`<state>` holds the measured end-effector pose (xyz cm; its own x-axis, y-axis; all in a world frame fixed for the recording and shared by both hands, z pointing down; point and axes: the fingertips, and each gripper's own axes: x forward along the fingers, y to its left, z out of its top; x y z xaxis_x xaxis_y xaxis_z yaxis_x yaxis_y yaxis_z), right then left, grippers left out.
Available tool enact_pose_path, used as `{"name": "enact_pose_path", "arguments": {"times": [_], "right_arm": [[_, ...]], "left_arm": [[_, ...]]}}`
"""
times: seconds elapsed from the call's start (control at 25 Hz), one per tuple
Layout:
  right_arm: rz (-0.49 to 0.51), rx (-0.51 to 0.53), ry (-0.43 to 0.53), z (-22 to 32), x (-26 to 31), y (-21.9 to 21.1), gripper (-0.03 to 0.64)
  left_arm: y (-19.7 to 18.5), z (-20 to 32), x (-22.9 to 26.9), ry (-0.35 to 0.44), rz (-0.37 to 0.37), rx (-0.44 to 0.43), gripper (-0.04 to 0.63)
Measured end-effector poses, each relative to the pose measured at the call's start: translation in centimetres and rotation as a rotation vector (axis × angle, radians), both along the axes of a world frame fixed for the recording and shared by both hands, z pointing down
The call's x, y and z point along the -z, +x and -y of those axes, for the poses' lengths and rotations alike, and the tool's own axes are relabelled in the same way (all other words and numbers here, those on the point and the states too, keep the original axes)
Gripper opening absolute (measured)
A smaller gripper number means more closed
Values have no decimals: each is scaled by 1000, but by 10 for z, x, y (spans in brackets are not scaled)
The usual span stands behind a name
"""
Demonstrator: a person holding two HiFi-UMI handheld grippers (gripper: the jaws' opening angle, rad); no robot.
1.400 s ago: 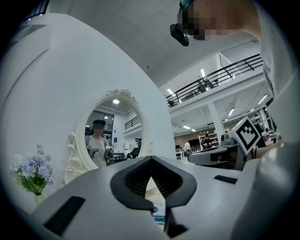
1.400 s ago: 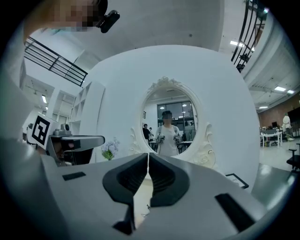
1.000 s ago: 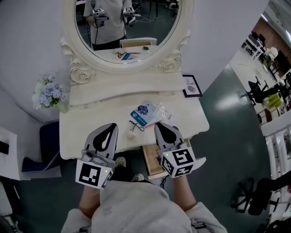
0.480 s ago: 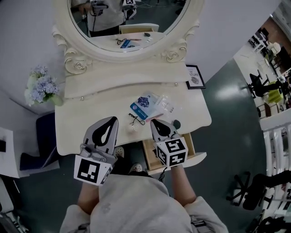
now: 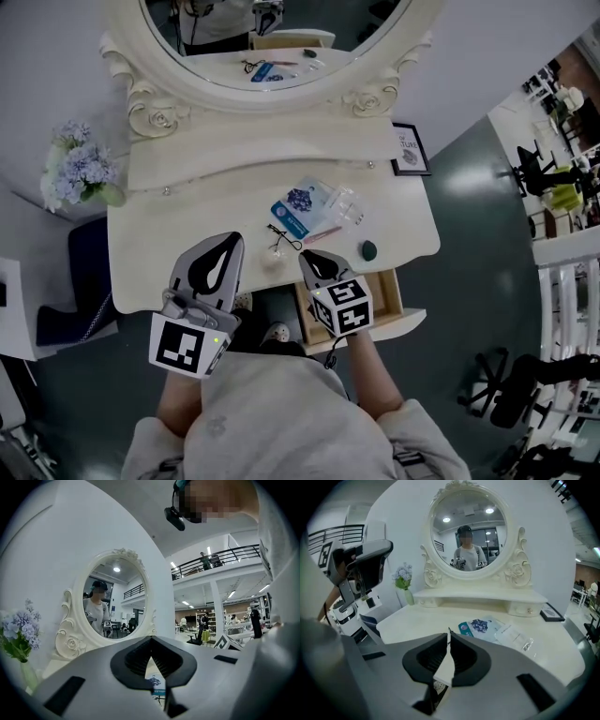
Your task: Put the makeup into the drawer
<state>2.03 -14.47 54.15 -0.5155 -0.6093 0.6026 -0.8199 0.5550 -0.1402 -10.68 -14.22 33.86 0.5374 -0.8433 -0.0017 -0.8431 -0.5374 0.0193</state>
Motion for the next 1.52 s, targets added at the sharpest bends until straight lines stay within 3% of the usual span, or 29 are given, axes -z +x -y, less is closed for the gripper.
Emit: {"name": "enact_pose_path", "arguments": {"times": [0.24, 0.32, 0.84, 1.12, 1.24, 1.52], "right_arm": [[-26, 81, -56, -4, -20, -17, 36], [-31, 115, -71, -5, -25, -24, 111], [-168, 291, -143, -15, -77, -54, 214], [-260, 283, -134, -10, -92, -55, 218], [-297, 290, -106, -7, -92, -54, 187], [-232, 237, -87, -8, -74, -47, 132]], "left_arm": [[-7, 2, -6, -17, 3, 9, 14], [-9, 2, -7, -23, 3, 12, 13], [-16, 5, -11, -29, 5, 17, 14], [-18, 7, -13, -37, 4, 17, 14], [-18, 8, -13, -35, 2, 13, 13], [-16, 7, -11, -33, 4, 4, 13]]}}
